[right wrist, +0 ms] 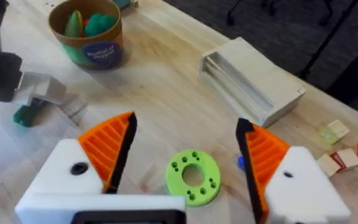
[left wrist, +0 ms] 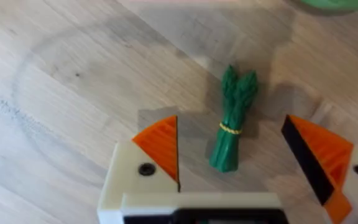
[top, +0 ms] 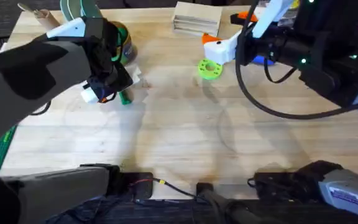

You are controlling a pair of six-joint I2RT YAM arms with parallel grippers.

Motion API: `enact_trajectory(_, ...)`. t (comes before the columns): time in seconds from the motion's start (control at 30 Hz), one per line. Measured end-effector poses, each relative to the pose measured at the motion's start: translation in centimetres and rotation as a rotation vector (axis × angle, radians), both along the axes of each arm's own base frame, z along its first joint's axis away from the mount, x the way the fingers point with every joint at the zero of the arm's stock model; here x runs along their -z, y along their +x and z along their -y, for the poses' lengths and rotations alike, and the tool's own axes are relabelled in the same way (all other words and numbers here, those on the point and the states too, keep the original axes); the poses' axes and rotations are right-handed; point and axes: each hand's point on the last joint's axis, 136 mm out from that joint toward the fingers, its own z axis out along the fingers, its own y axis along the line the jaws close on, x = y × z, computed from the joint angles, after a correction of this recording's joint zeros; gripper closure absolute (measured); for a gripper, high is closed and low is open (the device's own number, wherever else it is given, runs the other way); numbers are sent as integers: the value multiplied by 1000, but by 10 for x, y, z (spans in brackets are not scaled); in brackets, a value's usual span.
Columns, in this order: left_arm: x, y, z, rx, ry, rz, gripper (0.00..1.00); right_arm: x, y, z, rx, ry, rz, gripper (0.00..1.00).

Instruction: Pick up the gripper from the table and insert it into the empty holder that is missing its gripper. Then pick up a screw, insert it into the mounting hole, and use the screwdriver to tighten it. Finally, clean up the table by picking up the vegetable and placing it into the bucket.

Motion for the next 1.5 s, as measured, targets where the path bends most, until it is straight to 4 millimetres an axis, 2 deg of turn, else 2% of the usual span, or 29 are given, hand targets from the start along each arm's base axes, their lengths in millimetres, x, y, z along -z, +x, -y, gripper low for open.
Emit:
enact_trajectory(0.2, 3, 2, 6, 77, -17, -13, 53, 9, -4, 1, -2, -14, -38, 10)
enact_trajectory(0.43, 6, 4, 9, 123, -21, -19, 78, 10, -4, 1, -2, -15, -41, 9)
enact_trajectory(0.67, 22, -1, 9, 129, -32, -76, 109, 10, -4, 1, -2, -15, -41, 10)
enact_trajectory(0.73, 23, 1, 11, 132, -40, -72, 166, 10, -4, 1, -2, -15, -41, 10)
enact_trajectory(0.83, 23, 1, 12, 135, -48, -70, 334, 10, -4, 1, -2, -15, -41, 10)
enact_trajectory(0.9, 23, 1, 13, 139, -50, -71, 487, 10, -4, 1, -2, -15, -41, 10)
enact_trajectory(1.07, 22, 1, 13, 142, -50, -69, 956, 9, -4, 1, -2, -14, -41, 11)
enact_trajectory(1.13, 21, 2, 13, 143, -50, -66, 986, 10, -4, 1, -2, -15, -41, 10)
enact_trajectory(1.3, 22, -1, 13, 144, -54, -81, 985, 10, -4, 1, -2, -15, -41, 10)
enact_trajectory(1.5, 16, -25, 13, 143, -62, -208, 987, 10, -4, 1, -2, -15, -41, 9)
